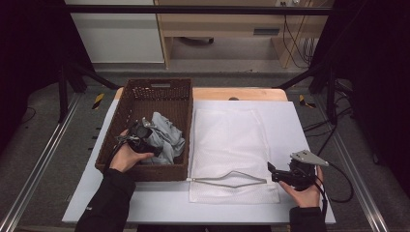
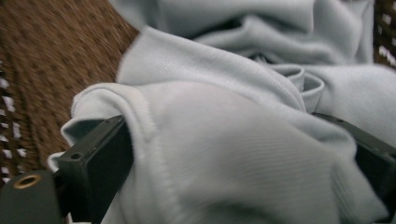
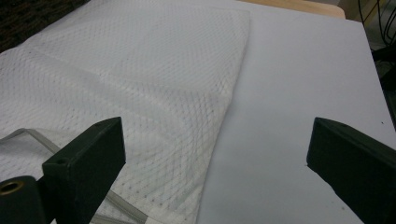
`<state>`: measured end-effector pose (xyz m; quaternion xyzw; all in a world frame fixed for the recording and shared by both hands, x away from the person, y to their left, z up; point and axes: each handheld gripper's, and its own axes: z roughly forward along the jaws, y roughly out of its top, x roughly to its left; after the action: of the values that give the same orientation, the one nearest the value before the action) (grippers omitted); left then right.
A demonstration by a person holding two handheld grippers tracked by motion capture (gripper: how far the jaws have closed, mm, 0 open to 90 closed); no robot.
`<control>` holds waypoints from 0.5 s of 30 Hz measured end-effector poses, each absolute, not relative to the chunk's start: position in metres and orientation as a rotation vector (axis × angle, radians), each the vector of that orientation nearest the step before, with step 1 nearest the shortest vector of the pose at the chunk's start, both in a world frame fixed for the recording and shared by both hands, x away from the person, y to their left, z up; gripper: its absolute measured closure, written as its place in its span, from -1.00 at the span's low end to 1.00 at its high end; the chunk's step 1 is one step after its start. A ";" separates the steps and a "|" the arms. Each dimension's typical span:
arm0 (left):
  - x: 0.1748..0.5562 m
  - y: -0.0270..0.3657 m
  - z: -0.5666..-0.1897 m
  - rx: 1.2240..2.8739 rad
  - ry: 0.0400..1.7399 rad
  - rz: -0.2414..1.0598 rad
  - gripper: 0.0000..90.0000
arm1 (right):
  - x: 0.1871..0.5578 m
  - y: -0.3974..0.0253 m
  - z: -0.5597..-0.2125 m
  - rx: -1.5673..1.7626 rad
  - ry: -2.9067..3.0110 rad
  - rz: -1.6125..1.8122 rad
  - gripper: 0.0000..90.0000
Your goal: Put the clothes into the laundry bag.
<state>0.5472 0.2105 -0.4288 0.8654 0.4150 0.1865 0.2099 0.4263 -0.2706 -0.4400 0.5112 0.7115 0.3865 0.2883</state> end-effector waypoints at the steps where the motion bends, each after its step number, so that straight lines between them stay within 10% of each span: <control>1: 0.548 0.210 -0.430 2.424 1.148 0.510 -0.78 | 0.426 -0.270 -0.440 1.370 1.903 1.026 -0.89; 15: 0.552 0.210 -0.430 2.468 1.172 0.345 0.11 | 0.427 -0.272 -0.440 1.375 1.913 1.024 -0.85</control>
<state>0.5522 0.2098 -0.4302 0.8794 0.4177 0.1229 0.1925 0.4266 -0.2723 -0.4403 0.5134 0.7144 0.3825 0.2824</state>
